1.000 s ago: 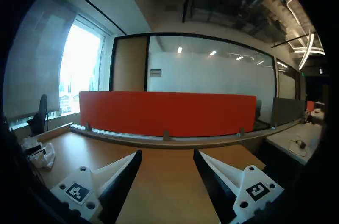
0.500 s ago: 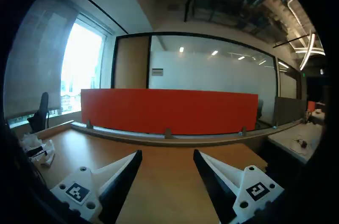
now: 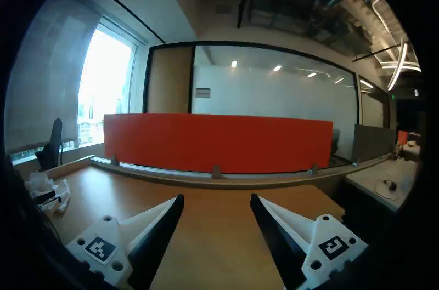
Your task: Fold towel
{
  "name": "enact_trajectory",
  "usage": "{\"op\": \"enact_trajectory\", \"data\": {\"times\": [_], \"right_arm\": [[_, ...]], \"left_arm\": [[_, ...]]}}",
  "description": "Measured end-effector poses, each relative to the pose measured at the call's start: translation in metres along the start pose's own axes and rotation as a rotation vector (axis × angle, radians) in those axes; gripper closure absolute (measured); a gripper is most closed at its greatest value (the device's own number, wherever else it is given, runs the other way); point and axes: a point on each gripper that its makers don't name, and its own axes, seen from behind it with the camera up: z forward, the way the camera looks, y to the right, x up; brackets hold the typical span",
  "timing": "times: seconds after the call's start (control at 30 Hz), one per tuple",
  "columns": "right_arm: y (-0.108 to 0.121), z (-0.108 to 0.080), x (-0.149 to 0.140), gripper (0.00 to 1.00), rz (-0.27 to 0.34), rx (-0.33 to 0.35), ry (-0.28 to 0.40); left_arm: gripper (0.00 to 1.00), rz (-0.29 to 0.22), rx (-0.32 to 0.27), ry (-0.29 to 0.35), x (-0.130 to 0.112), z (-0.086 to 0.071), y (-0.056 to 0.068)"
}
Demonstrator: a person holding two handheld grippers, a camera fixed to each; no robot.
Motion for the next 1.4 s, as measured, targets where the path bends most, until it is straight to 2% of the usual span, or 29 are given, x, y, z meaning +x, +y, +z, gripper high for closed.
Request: {"op": "enact_trajectory", "data": {"times": [0.8, 1.2, 1.4], "right_arm": [[0.012, -0.005, 0.000, 0.06, 0.010, -0.018, 0.012], [0.041, -0.004, 0.009, 0.05, -0.010, -0.065, 0.074], [0.054, -0.001, 0.003, 0.04, 0.005, -0.069, 0.092]], "left_arm": [[0.39, 0.004, 0.004, 0.000, -0.002, 0.000, -0.001], [0.39, 0.003, 0.004, 0.001, -0.004, 0.001, 0.000], [0.39, 0.003, 0.004, 0.001, -0.005, 0.001, 0.001]]}}
